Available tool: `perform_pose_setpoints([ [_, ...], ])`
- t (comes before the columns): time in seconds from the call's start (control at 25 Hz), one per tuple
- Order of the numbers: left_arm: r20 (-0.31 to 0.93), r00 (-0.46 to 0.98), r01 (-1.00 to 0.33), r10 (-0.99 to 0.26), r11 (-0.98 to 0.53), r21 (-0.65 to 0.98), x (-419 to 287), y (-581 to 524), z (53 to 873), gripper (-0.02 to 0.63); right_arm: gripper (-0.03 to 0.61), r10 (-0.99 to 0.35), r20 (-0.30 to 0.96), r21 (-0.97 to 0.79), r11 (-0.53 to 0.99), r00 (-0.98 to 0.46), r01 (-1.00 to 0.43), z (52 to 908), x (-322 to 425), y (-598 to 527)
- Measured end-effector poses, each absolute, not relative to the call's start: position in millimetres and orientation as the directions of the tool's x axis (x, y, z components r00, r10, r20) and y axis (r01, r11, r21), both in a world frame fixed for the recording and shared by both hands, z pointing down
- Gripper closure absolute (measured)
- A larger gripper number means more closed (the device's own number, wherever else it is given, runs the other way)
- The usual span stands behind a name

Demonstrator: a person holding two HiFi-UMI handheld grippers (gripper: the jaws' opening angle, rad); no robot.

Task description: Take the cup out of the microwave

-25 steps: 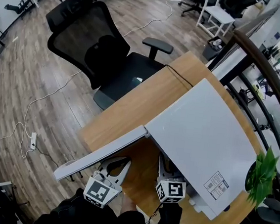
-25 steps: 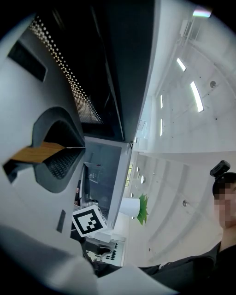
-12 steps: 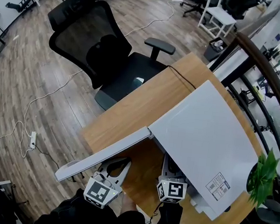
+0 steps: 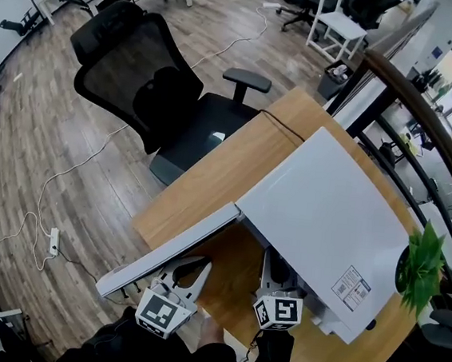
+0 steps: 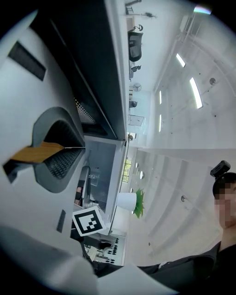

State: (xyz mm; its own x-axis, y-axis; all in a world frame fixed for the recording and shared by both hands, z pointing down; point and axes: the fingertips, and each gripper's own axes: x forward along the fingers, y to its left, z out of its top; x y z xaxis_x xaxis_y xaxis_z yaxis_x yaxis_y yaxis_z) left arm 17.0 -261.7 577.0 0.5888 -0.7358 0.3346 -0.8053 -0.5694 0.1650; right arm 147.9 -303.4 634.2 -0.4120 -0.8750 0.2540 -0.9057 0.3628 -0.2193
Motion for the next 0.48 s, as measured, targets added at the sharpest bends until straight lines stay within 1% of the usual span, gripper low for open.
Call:
perform_pose_setpoints([
  [0.04,0.328,0.594,-0.801,-0.734,-0.576,0.164,17.5,-260.2,573.5,0.586,0.549,-0.879,0.249,-0.222,0.357,-0.407,-0.907,631.3,148.9,-300.3],
  [0.16,0.372,0.610,-0.784,-0.699,-0.601,0.158,17.9,-250.4,568.0,0.586,0.549,-0.890,0.235,-0.225,0.341,-0.391,-0.913,622.4,150.7,-290.7],
  [0.32,0.327,0.650,-0.751,-0.686,-0.644,0.142,22.1,-240.4,554.0,0.586,0.549,-0.907,0.215,-0.225,0.315,-0.362,-0.922,608.5,150.1,-274.6],
  [0.48,0.342,0.684,-0.714,-0.644,-0.687,0.136,25.9,-220.5,540.7,0.586,0.549,-0.920,0.199,-0.226,0.293,-0.338,-0.929,594.1,146.7,-251.4],
])
